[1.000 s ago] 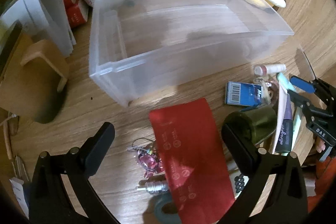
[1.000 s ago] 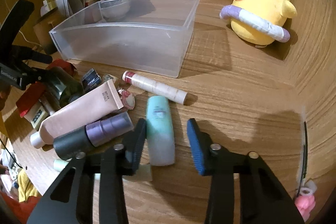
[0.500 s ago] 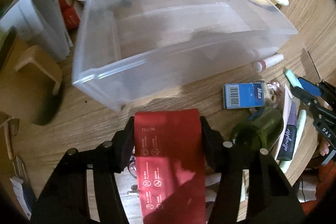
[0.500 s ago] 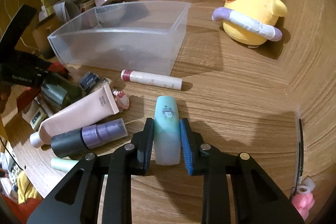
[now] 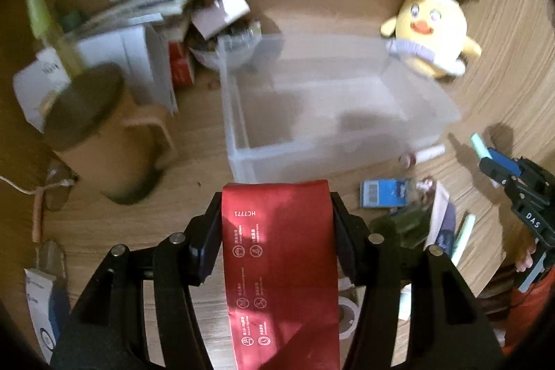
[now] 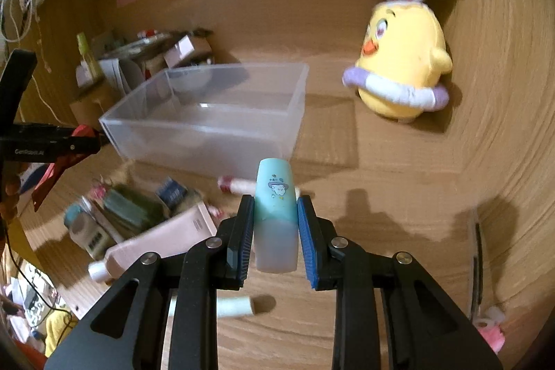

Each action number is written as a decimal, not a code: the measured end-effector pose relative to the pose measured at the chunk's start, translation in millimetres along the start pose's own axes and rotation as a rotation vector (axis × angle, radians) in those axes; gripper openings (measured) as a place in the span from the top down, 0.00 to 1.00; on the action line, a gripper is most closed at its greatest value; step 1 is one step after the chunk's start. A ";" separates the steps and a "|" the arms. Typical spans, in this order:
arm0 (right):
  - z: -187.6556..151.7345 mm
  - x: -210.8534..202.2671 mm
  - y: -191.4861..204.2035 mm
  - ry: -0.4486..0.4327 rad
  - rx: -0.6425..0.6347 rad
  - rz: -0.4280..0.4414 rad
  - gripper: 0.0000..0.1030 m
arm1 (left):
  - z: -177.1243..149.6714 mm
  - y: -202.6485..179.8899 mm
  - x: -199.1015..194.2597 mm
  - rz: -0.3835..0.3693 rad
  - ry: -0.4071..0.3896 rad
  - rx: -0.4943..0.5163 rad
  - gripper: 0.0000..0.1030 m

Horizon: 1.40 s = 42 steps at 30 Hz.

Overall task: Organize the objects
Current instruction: 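Carry both items over the clear bin and open both tools to drop them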

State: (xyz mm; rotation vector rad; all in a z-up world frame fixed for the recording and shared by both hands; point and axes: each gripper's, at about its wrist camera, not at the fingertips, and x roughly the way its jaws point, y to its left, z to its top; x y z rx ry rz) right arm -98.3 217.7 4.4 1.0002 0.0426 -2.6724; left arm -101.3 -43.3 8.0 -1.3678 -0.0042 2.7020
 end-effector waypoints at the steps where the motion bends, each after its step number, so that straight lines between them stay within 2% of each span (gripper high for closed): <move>1: 3.4 -0.8 1.7 -0.010 -0.002 0.002 0.78 | 2.8 1.0 -7.3 0.007 -0.025 -0.002 0.45; 10: 33.8 -2.6 19.4 -0.090 0.002 0.069 0.78 | 27.9 -5.1 -31.0 0.000 -0.152 -0.011 0.45; 19: 68.3 10.8 42.4 -0.133 -0.032 0.100 0.78 | 52.4 -11.5 -24.7 -0.001 -0.195 -0.012 0.45; 32: 94.6 57.3 48.0 -0.066 -0.080 0.082 0.78 | 97.9 -9.6 6.2 -0.030 -0.206 -0.053 0.45; 37: 100.9 83.2 47.0 -0.019 -0.076 0.058 0.78 | 116.6 -11.3 26.3 -0.046 -0.176 -0.065 0.45; 42: 101.1 108.5 46.4 0.026 -0.063 0.058 0.78 | 128.3 -17.0 47.7 -0.020 -0.148 -0.049 0.45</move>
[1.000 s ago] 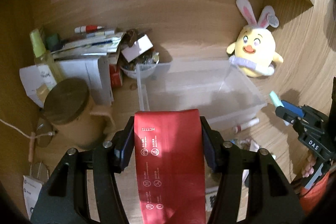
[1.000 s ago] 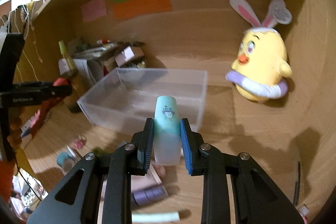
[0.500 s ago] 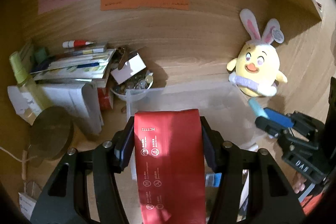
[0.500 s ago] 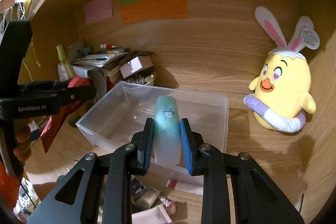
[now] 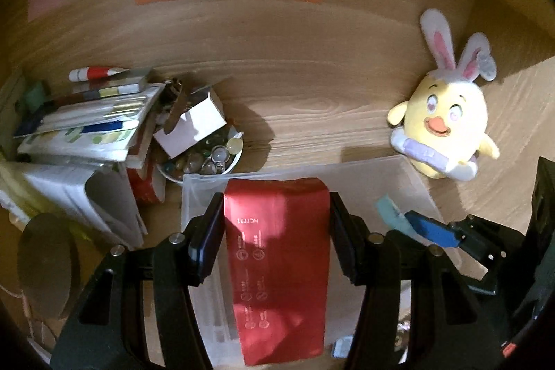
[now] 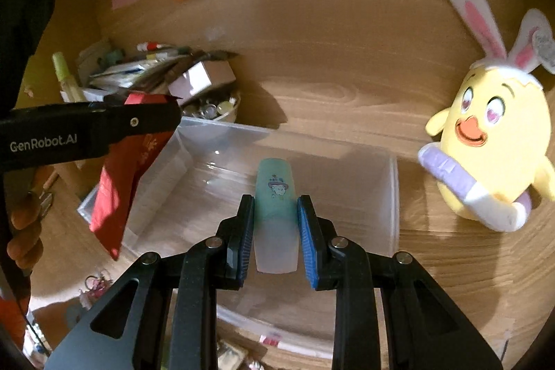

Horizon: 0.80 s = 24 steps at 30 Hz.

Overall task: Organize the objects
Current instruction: 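Carry both items over the clear bin and open both tools to drop them, then move left tool to the pink charm while right tool approaches the white red-capped tube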

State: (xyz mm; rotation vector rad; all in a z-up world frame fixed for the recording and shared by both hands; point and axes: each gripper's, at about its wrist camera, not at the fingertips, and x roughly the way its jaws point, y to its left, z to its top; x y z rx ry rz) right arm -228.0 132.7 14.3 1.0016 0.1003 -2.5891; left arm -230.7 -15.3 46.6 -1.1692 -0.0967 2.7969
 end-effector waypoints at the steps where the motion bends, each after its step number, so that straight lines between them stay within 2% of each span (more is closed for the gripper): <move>1: -0.8 4.0 -0.5 0.008 0.002 0.000 0.78 | 0.3 -1.0 4.7 0.006 0.006 0.008 0.45; 13: -9.4 23.3 0.8 0.069 -0.039 -0.024 0.78 | -9.4 -7.5 41.7 -0.026 0.118 0.028 0.45; 17: -10.0 26.0 1.6 0.082 -0.047 -0.030 0.78 | -9.6 -12.6 35.6 -0.031 0.098 0.042 0.38; 24: -9.3 21.5 2.9 0.082 -0.049 -0.035 0.77 | -14.8 -15.1 13.2 -0.026 0.075 0.070 0.37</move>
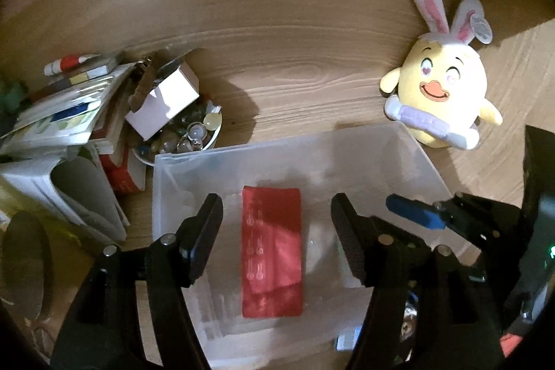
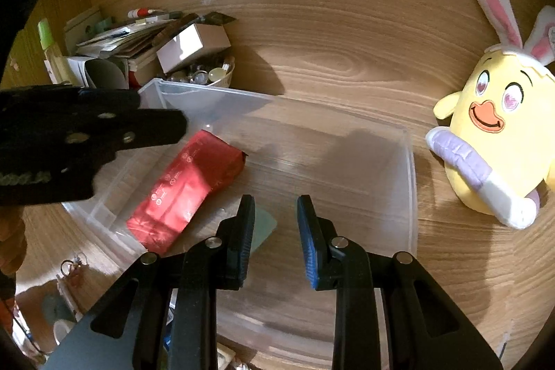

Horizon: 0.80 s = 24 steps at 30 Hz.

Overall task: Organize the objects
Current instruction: 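Move left tool to the pink charm while right tool approaches the white red-capped tube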

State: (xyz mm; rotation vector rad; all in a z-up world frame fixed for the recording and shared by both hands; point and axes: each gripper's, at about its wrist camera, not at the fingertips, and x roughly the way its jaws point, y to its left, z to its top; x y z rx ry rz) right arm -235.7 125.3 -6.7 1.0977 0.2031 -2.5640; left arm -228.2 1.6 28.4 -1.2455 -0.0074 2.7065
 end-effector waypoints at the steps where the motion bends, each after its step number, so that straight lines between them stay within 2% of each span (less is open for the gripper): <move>1: 0.0 -2.0 0.4 -0.002 -0.002 -0.005 0.75 | -1.4 -0.5 -4.6 0.003 -0.006 0.004 0.34; 5: -0.9 -14.3 3.3 -0.028 -0.010 -0.029 0.64 | -11.8 -4.3 -26.5 0.047 -0.049 0.043 0.26; 7: -1.5 -21.9 4.3 -0.044 -0.016 -0.045 0.53 | -17.2 -6.1 -37.0 0.060 -0.065 0.059 0.22; 10: -5.5 -37.7 4.5 -0.079 -0.021 -0.074 0.43 | -24.8 -6.0 -50.3 0.056 -0.080 0.061 0.17; 14: -12.2 -58.0 2.8 -0.109 -0.030 -0.104 0.41 | -36.5 -3.3 -66.8 0.052 -0.088 0.059 0.12; 18: -22.0 -77.2 -4.5 -0.132 -0.015 -0.096 0.32 | -49.0 -3.2 -76.8 0.063 -0.088 0.070 0.09; 24: -41.8 -94.2 -14.3 -0.134 -0.003 -0.095 0.32 | -73.1 4.9 -79.1 0.067 -0.046 0.065 0.08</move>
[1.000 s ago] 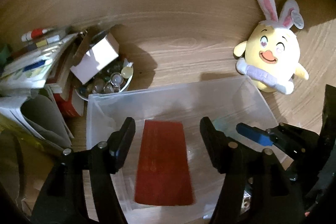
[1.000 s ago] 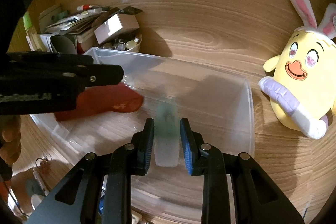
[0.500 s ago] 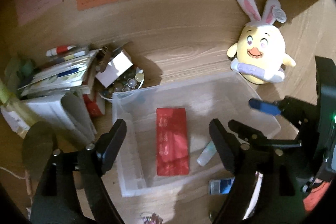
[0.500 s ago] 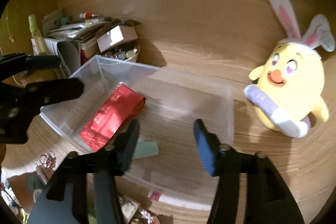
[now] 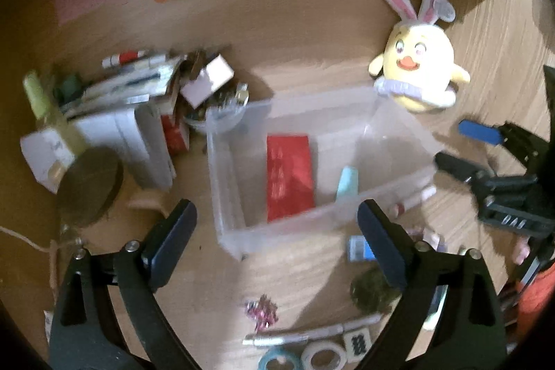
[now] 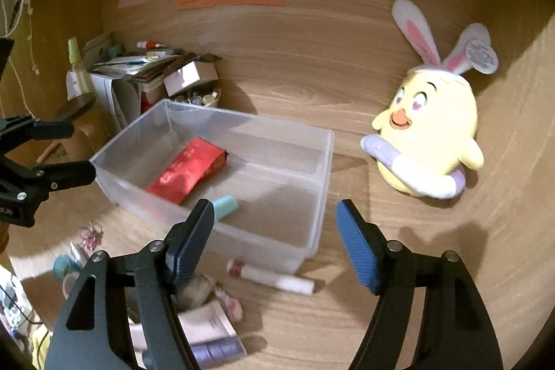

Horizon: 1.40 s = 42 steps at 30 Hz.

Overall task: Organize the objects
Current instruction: 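Move left tool to the pink charm while right tool approaches the white red-capped tube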

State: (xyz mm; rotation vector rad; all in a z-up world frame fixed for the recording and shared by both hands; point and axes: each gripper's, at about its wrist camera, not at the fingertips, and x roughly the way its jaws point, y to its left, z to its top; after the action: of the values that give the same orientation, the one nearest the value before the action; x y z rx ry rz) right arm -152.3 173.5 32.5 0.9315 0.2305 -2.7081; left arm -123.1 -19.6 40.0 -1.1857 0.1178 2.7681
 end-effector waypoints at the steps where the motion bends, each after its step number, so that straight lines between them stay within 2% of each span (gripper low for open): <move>1: -3.2 -1.8 -1.9 0.002 0.001 -0.003 0.32 | -5.1 2.7 1.5 0.002 0.014 -0.005 0.08; 6: -20.2 -3.6 -16.0 0.032 0.027 0.001 0.32 | -31.9 19.7 10.4 0.029 0.081 -0.038 0.08; 15: -49.8 34.6 -32.8 0.159 0.057 0.032 0.32 | -76.6 34.3 20.9 -0.021 0.177 -0.120 0.08; 20: -54.3 56.7 -30.4 0.209 0.043 0.067 0.32 | -86.7 32.2 24.9 -0.030 0.210 -0.116 0.18; 24: -52.7 65.3 -27.7 0.226 0.036 0.099 0.33 | -89.4 36.6 28.6 -0.044 0.226 -0.133 0.19; 30: -56.0 67.8 -26.3 0.259 0.047 0.147 0.53 | -95.5 34.2 36.5 -0.062 0.252 -0.148 0.27; 37: -67.9 46.4 -30.5 0.259 0.034 0.164 0.78 | -94.4 28.6 38.1 -0.017 0.215 -0.108 0.52; 41: -76.4 34.4 -27.6 0.271 -0.001 0.164 0.81 | -94.3 28.6 38.4 -0.003 0.198 -0.087 0.68; 42: -77.5 32.9 -26.4 0.272 -0.011 0.157 0.81 | -94.3 28.7 38.4 -0.002 0.194 -0.083 0.70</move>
State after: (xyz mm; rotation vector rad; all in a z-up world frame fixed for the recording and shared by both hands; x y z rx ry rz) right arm -140.3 210.3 -46.7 1.2588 0.2151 -2.4322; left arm -86.2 -56.1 -52.1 -1.4724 0.0207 2.6735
